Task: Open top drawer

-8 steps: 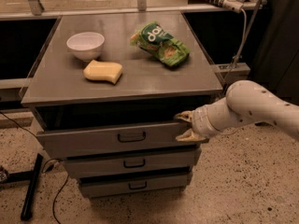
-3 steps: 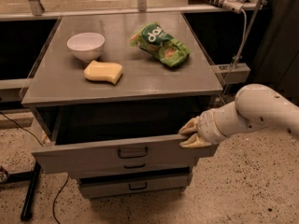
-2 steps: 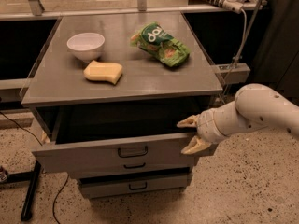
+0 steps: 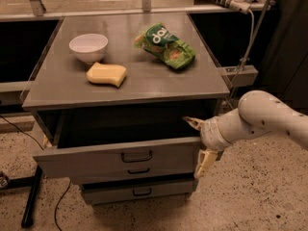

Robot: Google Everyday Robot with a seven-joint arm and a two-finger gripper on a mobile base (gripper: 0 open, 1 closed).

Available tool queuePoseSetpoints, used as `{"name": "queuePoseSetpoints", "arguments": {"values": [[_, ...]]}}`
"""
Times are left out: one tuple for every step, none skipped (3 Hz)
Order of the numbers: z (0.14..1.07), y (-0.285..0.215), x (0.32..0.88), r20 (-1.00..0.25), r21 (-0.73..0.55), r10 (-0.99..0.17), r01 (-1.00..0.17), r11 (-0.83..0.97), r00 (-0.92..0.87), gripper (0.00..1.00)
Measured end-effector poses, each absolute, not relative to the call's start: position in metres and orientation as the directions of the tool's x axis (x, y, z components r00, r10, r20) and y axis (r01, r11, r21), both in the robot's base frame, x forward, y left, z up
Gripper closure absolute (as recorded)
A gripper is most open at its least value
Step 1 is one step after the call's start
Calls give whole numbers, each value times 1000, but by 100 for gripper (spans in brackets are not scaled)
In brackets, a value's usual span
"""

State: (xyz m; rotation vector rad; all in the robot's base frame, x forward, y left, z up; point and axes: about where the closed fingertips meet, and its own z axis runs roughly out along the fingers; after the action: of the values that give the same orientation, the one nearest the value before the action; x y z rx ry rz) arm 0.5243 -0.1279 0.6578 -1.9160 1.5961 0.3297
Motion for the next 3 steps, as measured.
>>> {"name": "queuePoseSetpoints", "arguments": {"values": [[646, -127, 517, -564, -265, -792, -959, -95, 235, 18], [647, -129, 511, -566, -261, -790, -960, -97, 234, 42], [666, -133, 492, -550, -284, -800, -954, -92, 241, 65]]}}
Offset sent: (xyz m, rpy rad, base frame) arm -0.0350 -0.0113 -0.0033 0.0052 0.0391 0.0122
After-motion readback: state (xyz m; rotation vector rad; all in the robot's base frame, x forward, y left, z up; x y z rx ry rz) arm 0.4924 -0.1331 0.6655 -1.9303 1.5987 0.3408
